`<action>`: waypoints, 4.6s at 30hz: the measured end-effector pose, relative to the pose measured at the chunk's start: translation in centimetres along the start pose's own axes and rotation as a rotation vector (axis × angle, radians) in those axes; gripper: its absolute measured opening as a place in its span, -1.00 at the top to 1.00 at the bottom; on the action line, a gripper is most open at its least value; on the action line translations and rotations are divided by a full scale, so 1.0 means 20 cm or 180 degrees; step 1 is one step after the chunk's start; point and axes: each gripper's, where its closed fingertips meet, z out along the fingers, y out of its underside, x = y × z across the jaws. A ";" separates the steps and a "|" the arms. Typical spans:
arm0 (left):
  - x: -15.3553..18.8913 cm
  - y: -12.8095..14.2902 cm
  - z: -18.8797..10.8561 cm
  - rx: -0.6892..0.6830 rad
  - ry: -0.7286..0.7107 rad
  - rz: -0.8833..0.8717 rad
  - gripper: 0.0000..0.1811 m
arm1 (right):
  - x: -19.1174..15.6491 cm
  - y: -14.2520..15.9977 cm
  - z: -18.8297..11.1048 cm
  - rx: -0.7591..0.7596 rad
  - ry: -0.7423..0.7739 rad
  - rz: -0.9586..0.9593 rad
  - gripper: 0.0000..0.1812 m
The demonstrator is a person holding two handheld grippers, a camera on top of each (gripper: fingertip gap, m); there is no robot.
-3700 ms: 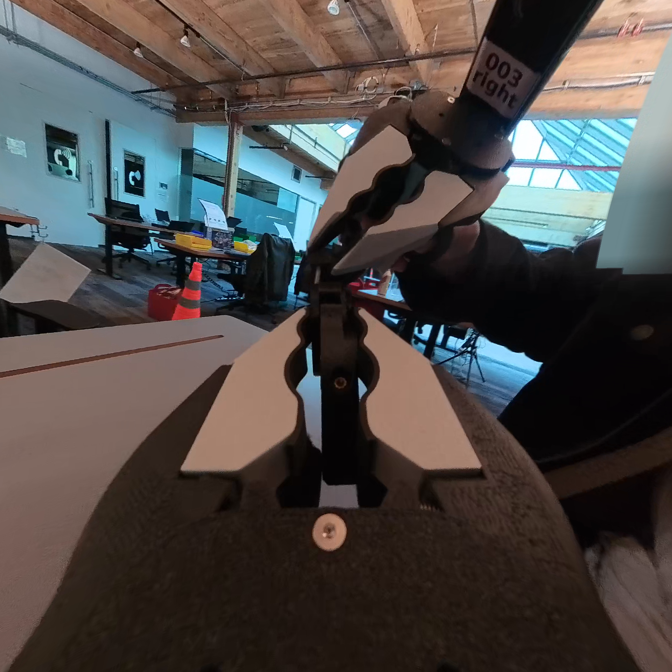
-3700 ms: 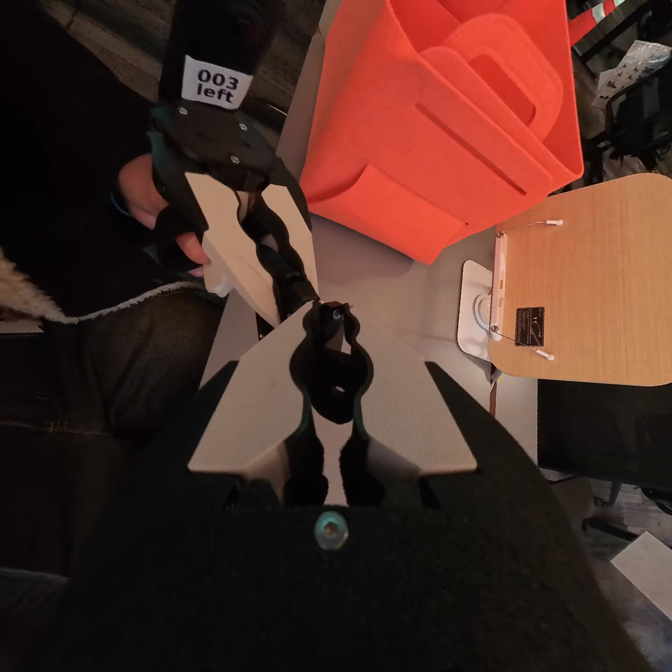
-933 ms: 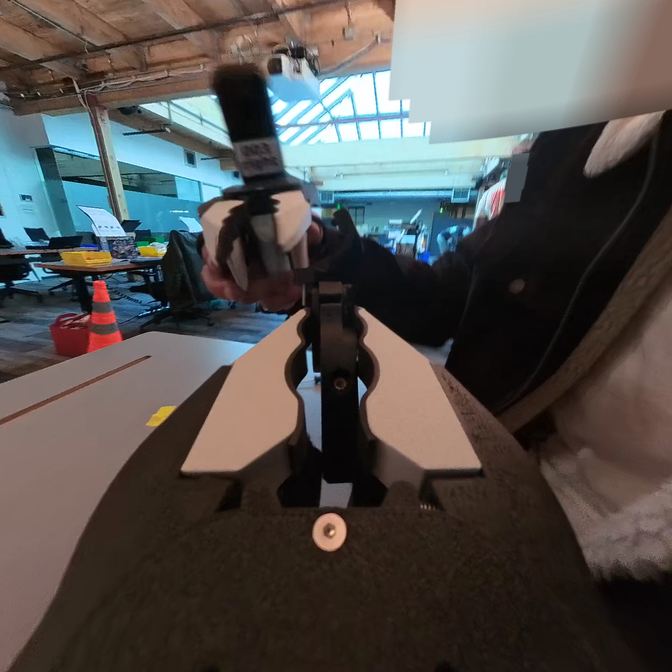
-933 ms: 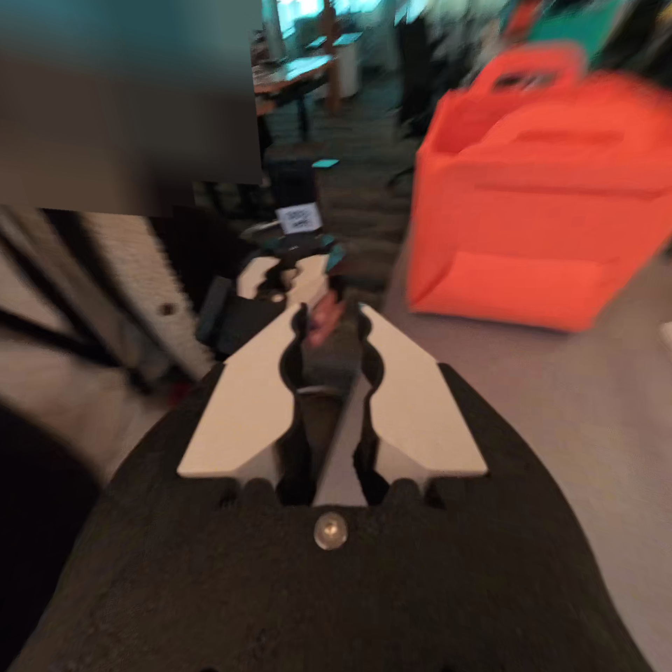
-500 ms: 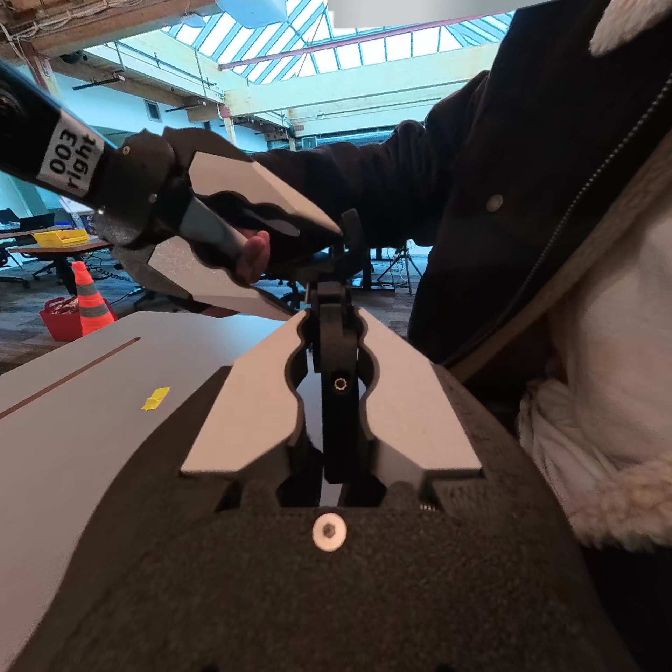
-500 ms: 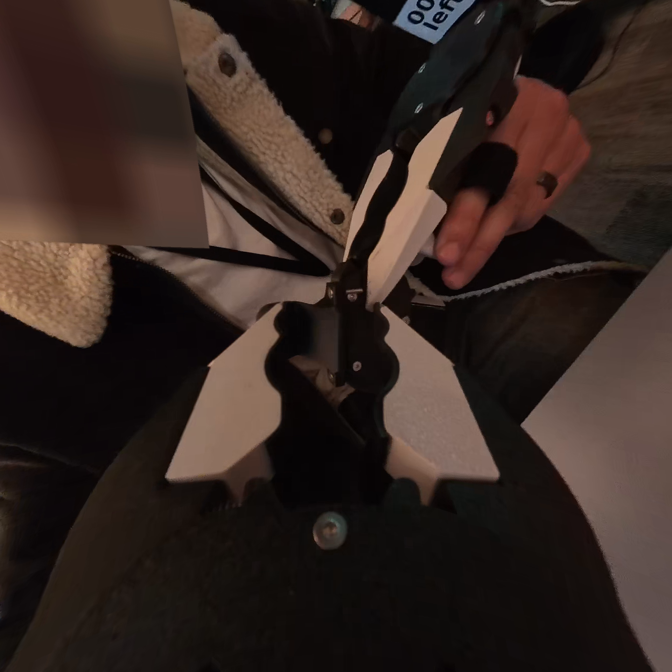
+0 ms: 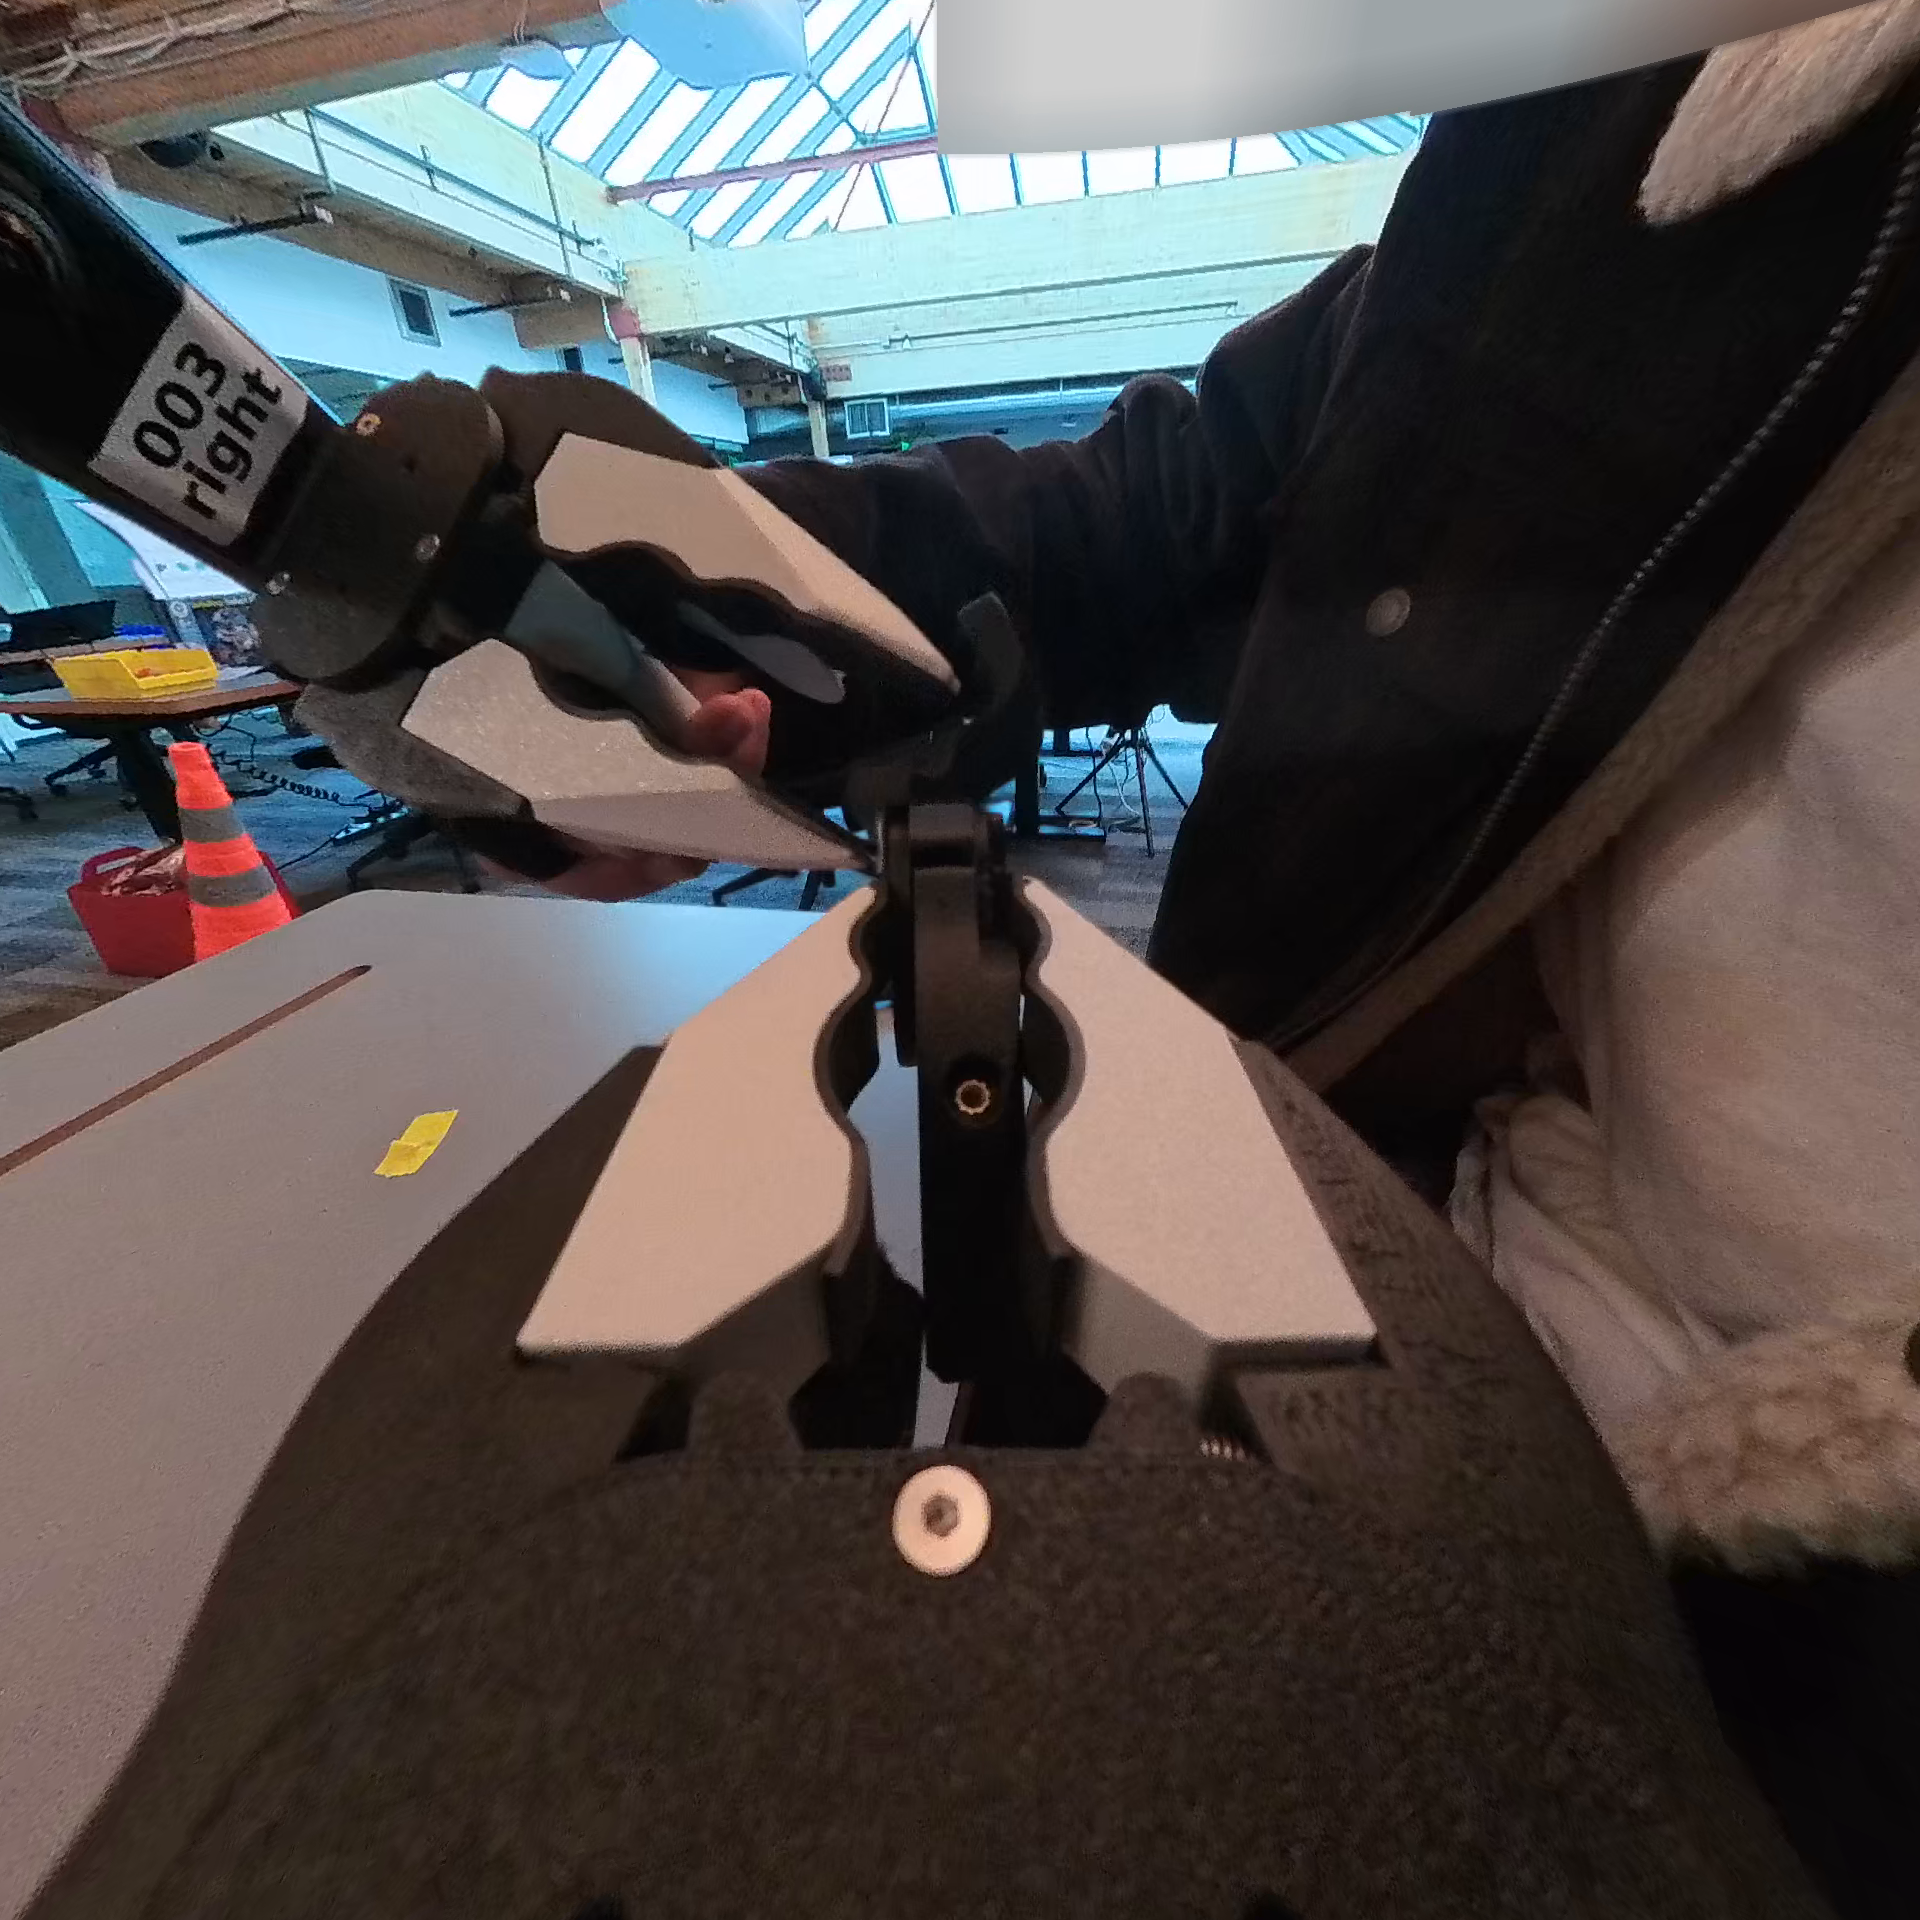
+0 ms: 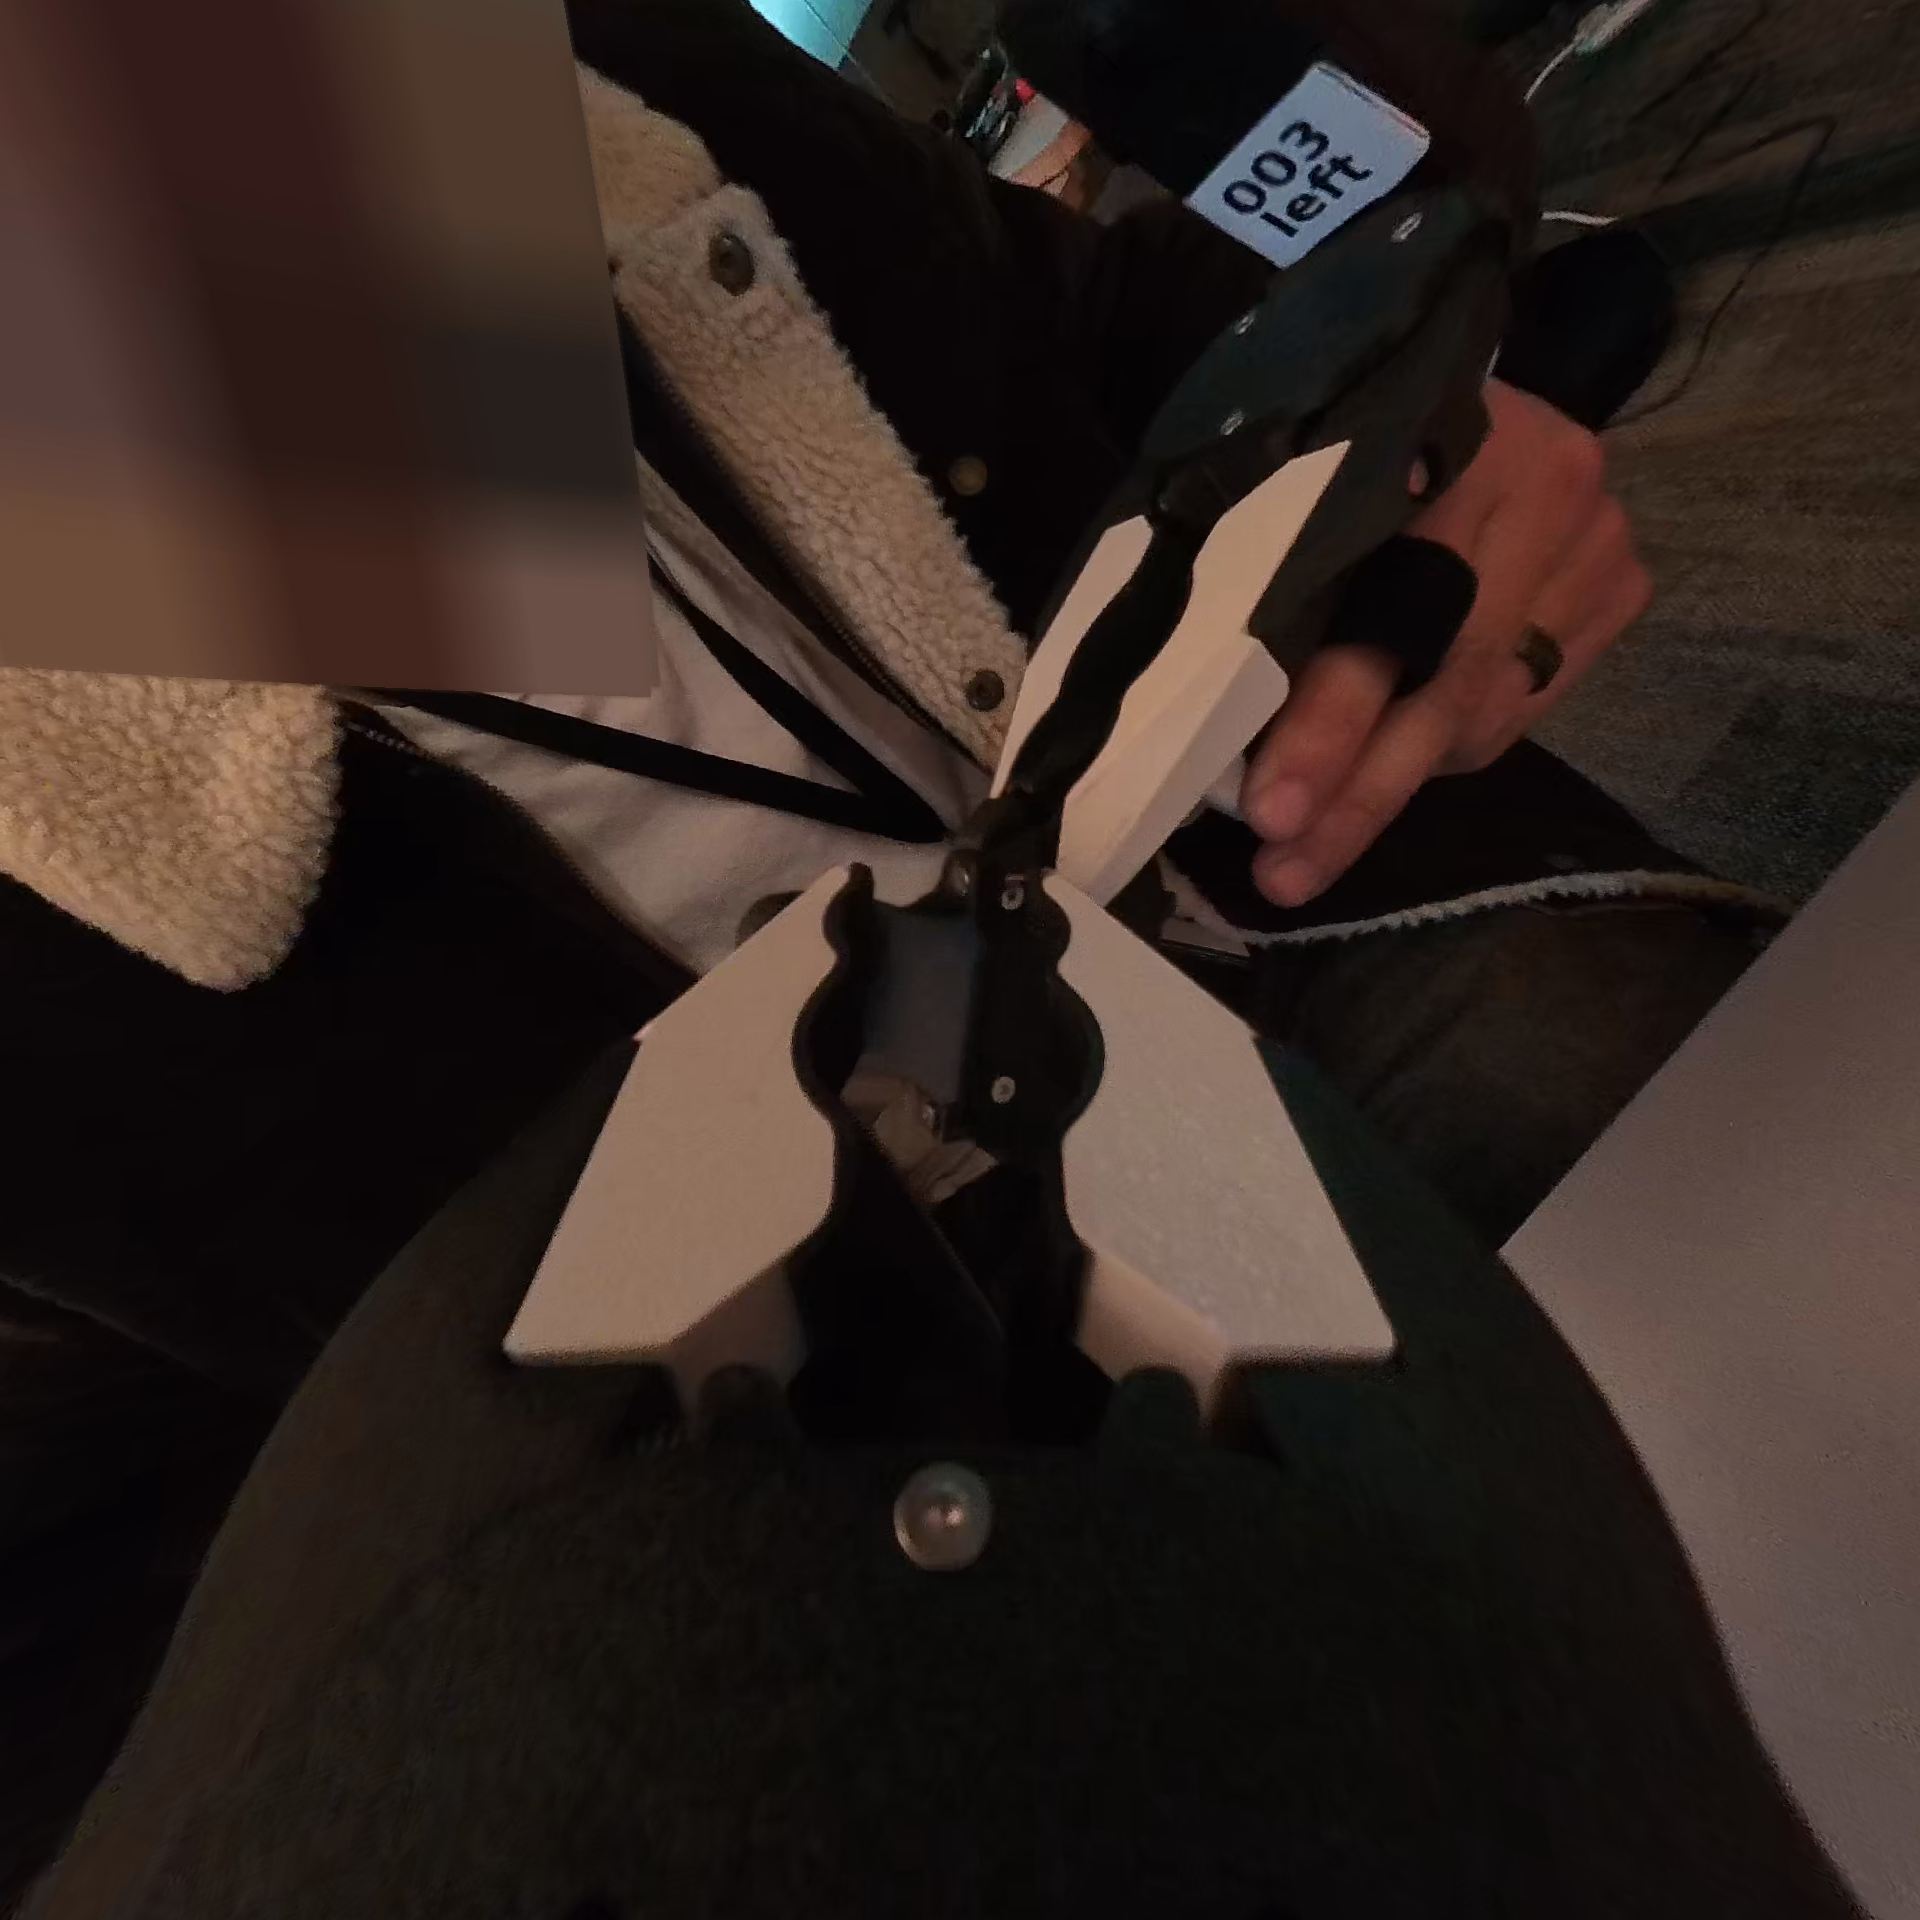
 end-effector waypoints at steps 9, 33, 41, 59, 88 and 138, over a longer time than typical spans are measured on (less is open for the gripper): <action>0.01 0.01 0.01 -0.0056 -0.0002 0.0082 0.77 | -0.01 0.04 0.00 -0.0207 -0.0090 0.0094 0.71; 0.00 0.03 0.01 -0.0124 -0.0041 0.0068 0.77 | 0.06 0.01 -0.02 -0.0190 0.0397 -0.0118 0.68; 0.00 0.03 0.01 -0.0132 -0.0036 0.0072 0.77 | 0.02 0.04 0.02 -0.0305 0.0222 -0.0067 0.68; -0.01 0.01 0.00 -0.0057 -0.0064 -0.0031 0.77 | 0.01 0.01 0.00 -0.0201 0.0211 -0.0104 0.80; -0.09 0.01 -0.01 0.0112 -0.0169 -0.0479 0.77 | 0.08 -0.03 -0.06 -0.0194 0.0777 -0.0247 0.80; -0.27 0.89 0.39 -0.1554 0.0007 -0.0477 0.75 | 0.62 1.06 -0.27 0.0907 0.3580 -0.0295 0.75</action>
